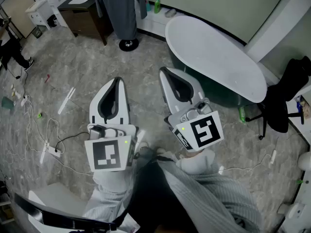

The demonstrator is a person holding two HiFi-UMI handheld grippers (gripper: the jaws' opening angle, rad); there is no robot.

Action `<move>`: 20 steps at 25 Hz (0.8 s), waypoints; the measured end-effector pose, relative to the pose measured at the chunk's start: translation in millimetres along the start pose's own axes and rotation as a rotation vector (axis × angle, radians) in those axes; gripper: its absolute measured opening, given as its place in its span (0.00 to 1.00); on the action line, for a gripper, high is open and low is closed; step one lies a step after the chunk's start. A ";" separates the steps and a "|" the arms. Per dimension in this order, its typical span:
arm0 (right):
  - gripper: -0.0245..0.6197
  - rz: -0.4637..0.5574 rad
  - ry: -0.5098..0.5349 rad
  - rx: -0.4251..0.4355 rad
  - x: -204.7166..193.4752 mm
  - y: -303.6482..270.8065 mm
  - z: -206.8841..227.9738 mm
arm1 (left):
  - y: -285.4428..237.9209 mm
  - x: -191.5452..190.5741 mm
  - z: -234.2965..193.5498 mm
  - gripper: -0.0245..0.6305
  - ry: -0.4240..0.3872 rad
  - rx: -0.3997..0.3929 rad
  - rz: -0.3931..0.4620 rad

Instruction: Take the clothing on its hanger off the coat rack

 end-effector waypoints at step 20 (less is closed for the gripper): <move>0.04 0.007 -0.029 0.038 -6.5 9.2 33.0 | -23.7 -12.4 21.9 0.04 -0.016 0.039 0.012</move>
Point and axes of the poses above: the fingertips, and each gripper's own axes: y backward along the fingers, z to its right, x out of its top, the point moved 3 cm from there along y, backward along the fingers, and after that the axes turned 15 degrees about z, right-handed, at the moved point
